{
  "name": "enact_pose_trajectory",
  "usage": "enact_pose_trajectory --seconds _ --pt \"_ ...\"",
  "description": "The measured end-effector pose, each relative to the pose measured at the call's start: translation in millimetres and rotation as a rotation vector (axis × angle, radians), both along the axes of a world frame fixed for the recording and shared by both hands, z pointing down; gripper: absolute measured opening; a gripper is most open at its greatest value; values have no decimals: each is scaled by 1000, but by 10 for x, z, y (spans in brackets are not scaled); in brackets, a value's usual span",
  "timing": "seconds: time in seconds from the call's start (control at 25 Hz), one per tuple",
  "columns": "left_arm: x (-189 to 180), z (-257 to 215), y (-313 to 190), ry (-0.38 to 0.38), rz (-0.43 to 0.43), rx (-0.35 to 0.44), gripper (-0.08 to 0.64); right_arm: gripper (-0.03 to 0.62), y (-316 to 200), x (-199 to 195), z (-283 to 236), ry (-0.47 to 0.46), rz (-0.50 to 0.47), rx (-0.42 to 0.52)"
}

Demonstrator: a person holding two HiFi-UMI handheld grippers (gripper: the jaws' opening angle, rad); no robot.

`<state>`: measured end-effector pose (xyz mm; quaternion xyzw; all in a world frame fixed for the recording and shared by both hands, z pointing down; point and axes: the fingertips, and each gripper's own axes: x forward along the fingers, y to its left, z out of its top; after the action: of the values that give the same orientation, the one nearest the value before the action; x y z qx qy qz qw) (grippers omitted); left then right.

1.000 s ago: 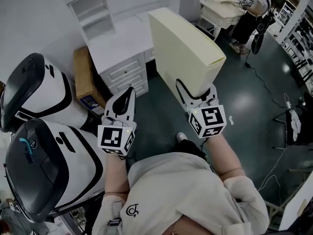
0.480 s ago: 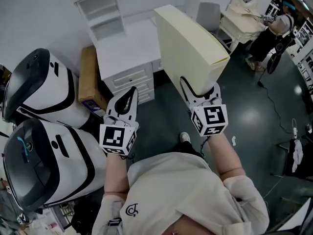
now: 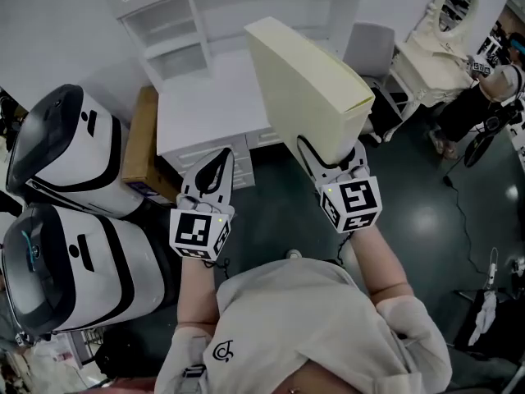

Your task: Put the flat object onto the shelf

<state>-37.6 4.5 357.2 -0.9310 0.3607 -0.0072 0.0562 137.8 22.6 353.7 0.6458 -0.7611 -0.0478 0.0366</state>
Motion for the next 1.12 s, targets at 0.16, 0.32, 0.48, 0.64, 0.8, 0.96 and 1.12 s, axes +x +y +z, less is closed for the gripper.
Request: enact_pose_trajectory --seconds 0.16,0.32,0.48,0.64,0.8,0.96,1.12 --pt "368 19 -195 2 -46 -5 12 281 -252 452 12 -4 -25 -10" --pt "560 70 -333 -13 -92 -25 12 281 -547 762 -26 5 -47 -18" --pt "553 10 -509 24 -127 -44 12 282 -889 855 -76 41 -66 -27" --pt "463 -100 -800 17 -173 -11 12 282 -1222 814 -186 48 -93 -4" --pt "404 -117 -1167 37 -176 0 12 282 -1584 741 -282 75 -88 21" --pt "350 -158 -1601 45 -170 11 12 284 -2013 663 -402 156 -79 24" --pt "330 -253 -2044 19 -158 43 12 285 -2475 601 -651 217 -73 38"
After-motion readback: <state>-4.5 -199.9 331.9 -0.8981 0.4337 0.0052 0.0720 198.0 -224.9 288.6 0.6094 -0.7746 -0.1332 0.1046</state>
